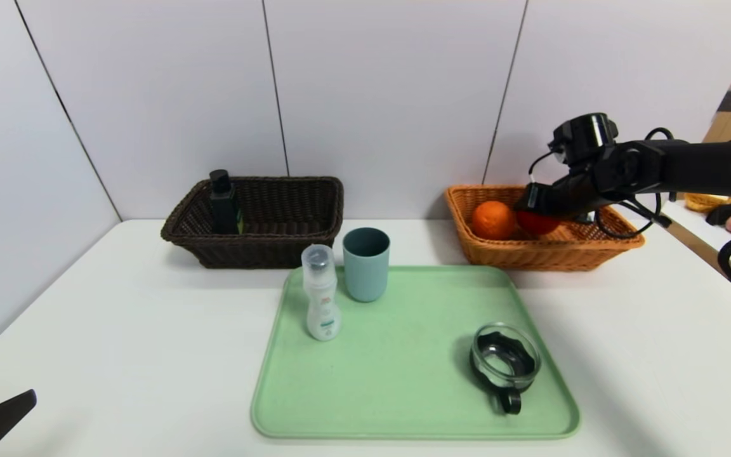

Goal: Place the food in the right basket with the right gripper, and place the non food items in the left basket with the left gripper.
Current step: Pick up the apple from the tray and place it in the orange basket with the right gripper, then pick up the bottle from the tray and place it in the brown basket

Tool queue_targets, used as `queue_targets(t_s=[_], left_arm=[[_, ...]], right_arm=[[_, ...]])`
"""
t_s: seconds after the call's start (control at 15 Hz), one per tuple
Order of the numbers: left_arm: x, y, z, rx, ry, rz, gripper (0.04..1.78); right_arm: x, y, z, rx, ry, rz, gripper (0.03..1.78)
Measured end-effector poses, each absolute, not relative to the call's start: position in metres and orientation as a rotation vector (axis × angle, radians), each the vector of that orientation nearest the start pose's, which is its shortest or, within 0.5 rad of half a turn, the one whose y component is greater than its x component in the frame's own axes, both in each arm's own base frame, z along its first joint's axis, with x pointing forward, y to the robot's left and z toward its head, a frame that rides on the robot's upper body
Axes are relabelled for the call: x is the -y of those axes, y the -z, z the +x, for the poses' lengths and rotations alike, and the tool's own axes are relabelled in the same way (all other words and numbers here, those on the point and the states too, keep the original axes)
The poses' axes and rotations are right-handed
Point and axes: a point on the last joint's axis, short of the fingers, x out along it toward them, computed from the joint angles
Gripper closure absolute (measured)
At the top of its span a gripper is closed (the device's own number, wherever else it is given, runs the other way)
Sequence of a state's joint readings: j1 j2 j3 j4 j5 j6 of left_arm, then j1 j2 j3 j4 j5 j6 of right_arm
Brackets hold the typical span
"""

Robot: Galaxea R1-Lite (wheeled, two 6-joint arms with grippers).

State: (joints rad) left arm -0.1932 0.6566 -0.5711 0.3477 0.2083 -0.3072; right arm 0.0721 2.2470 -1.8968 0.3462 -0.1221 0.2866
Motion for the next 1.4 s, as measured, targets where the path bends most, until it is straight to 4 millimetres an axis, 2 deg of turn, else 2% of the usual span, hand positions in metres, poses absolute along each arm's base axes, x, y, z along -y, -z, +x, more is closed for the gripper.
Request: queue_targets(t_s=[0.07,0.4,0.6,0.73,0.87,1.0,1.2,1.4], left_arm=[[0.002,-0.201,0.036,-0.418,-0.080,-0.216,0.13],[0.002,-0.201,0.036,-0.418,-0.080,-0.215,0.13],[0.002,-0.201,0.036,-0.415,-0.080,-0.216,0.13],[0.002,-0.205,0.036,-0.402,-0.076,-0.215,0.13],[0.003,-0.212,0.038,-0.387,-0.072,-0.211,0.13],[0.003,-0.217,0.041,-0.377,-0.069,-0.213,0.13],[0.004,-0.221,0.042,-0.377,-0.069,-0.213,0.13],[0.003,-0.221,0.041,-0.376,-0.069,-0.213,0.13]], right_arm=[[-0.030,-0.177,0.456,-0.686,0.145,0.198,0.61],[-0.031,-0.177,0.459,-0.672,0.137,0.159,0.36],[-0.030,-0.189,0.457,-0.640,0.158,0.159,0.28],[-0.030,-0.207,0.449,-0.603,0.154,0.164,0.24],[-0.037,-0.239,0.430,-0.550,0.130,0.169,0.21],[-0.056,-0.270,0.398,-0.563,0.073,0.175,0.18],[-0.095,-0.294,0.341,-0.709,-0.041,0.234,0.16],[-0.125,-0.302,0.293,-0.906,-0.155,0.330,0.14]])
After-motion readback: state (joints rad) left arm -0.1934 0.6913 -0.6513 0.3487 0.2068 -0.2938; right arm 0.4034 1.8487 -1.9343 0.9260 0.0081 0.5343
